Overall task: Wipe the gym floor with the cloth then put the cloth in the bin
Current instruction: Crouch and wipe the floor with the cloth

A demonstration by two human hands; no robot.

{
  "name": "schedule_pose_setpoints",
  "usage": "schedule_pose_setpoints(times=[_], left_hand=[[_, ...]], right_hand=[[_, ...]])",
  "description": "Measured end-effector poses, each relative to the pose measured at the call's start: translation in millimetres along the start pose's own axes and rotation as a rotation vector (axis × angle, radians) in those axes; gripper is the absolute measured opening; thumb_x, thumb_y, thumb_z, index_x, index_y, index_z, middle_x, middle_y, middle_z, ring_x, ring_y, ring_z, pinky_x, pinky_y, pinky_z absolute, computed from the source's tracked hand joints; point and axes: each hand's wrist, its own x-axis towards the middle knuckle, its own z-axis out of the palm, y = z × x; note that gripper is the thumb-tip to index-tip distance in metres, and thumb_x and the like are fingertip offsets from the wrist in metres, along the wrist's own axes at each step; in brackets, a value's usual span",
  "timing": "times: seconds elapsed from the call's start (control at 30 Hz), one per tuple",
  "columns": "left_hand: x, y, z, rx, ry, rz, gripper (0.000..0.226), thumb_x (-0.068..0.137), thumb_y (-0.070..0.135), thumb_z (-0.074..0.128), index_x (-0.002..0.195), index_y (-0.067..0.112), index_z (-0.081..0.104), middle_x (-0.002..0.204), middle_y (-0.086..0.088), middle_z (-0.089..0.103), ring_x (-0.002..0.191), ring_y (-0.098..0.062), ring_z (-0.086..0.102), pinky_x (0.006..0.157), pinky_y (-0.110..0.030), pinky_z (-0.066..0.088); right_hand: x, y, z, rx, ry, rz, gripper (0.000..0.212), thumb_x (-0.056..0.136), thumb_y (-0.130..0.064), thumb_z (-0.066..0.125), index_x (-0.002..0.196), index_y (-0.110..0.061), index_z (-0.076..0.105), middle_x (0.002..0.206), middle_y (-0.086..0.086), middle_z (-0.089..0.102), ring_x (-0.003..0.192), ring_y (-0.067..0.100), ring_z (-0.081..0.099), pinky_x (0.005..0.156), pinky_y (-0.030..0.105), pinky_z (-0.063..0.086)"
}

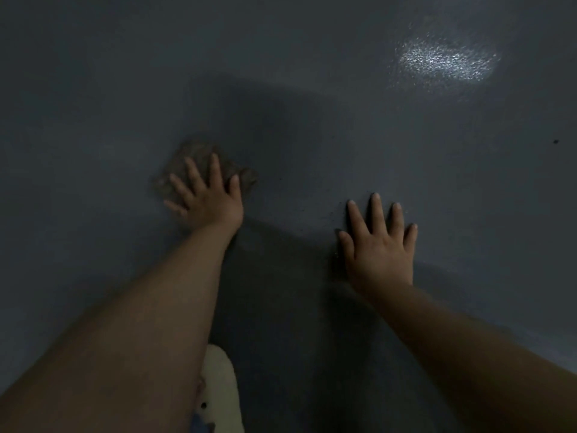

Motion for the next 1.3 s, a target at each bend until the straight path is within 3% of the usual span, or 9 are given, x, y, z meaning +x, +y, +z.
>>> schedule_pose_setpoints(times=[0.13,0.4,0.67,0.8,0.9,1.07,1.17,1.23,1.3], left_hand=[[-54,6,19,-0.026,-0.012,-0.090,0.057,0.099,0.050,0.023,0.150,0.038,0.000,0.159,-0.002,-0.015,0.144,-0.035,-0.015,0.110,-0.063,-0.004],[-38,-16,15,0.267,-0.025,0.553,0.062,0.096,0.054,0.028,0.149,0.041,-0.001,0.158,0.000,-0.017,0.144,-0.033,-0.015,0.112,-0.058,-0.007],[-49,-66,18,-0.075,0.023,-0.273,0.058,0.098,0.051,0.025,0.151,0.036,0.004,0.159,-0.002,-0.010,0.145,-0.033,-0.011,0.112,-0.059,-0.002],[-85,-53,29,-0.203,0.014,-0.508,0.058,0.099,0.050,0.023,0.151,0.035,0.003,0.159,-0.004,-0.011,0.144,-0.037,-0.012,0.110,-0.061,-0.004],[-131,-15,44,-0.140,-0.047,-0.351,0.060,0.099,0.049,0.026,0.151,0.033,0.000,0.158,-0.008,-0.014,0.143,-0.040,-0.014,0.110,-0.062,-0.004],[-185,29,62,0.128,-0.135,0.389,0.062,0.097,0.055,0.023,0.148,0.041,-0.009,0.156,-0.006,-0.024,0.140,-0.039,-0.022,0.107,-0.062,-0.015],[-148,17,52,0.254,-0.112,0.669,0.062,0.096,0.057,0.024,0.148,0.043,-0.004,0.158,-0.002,-0.020,0.143,-0.036,-0.017,0.109,-0.061,-0.010],[-119,-3,43,0.268,-0.092,0.621,0.061,0.097,0.055,0.025,0.149,0.041,-0.002,0.158,-0.001,-0.017,0.144,-0.035,-0.015,0.111,-0.061,-0.006],[-99,-29,35,0.156,-0.070,0.302,0.059,0.098,0.053,0.023,0.149,0.039,-0.004,0.158,-0.002,-0.018,0.143,-0.036,-0.016,0.111,-0.060,-0.006]], right_hand=[[-1,-1,1,-0.003,0.022,0.005,0.056,0.099,-0.052,0.013,0.150,-0.037,-0.007,0.158,0.000,-0.018,0.143,0.032,-0.019,0.115,0.053,-0.009],[0,0,8,-0.025,0.052,0.005,0.058,0.098,-0.054,0.014,0.149,-0.037,-0.008,0.158,0.001,-0.017,0.143,0.032,-0.019,0.114,0.053,-0.008],[-6,8,-8,-0.087,-0.008,-0.090,0.057,0.098,-0.053,0.014,0.150,-0.035,-0.002,0.158,0.002,-0.018,0.144,0.035,-0.015,0.114,0.053,-0.008],[-20,14,-2,-0.080,0.001,-0.096,0.056,0.099,-0.052,0.014,0.151,-0.034,0.002,0.158,0.003,-0.016,0.144,0.035,-0.013,0.115,0.052,-0.007],[-33,21,5,-0.073,0.004,-0.070,0.056,0.099,-0.051,0.015,0.151,-0.033,0.003,0.158,0.004,-0.015,0.145,0.033,-0.010,0.116,0.051,-0.005],[-52,27,16,-0.061,0.009,-0.056,0.057,0.100,-0.049,0.017,0.151,-0.032,0.000,0.158,0.005,-0.015,0.145,0.031,-0.008,0.117,0.049,-0.003],[-61,30,20,-0.083,0.009,-0.079,0.057,0.100,-0.049,0.018,0.151,-0.032,0.002,0.159,0.005,-0.013,0.145,0.031,-0.006,0.117,0.048,-0.001],[-67,32,23,-0.094,0.001,-0.100,0.056,0.100,-0.048,0.018,0.152,-0.032,0.003,0.159,0.005,-0.012,0.145,0.031,-0.005,0.117,0.047,-0.001],[-69,34,25,-0.093,-0.012,-0.112,0.056,0.100,-0.048,0.018,0.151,-0.032,0.003,0.159,0.005,-0.013,0.145,0.030,-0.006,0.117,0.046,-0.001]])
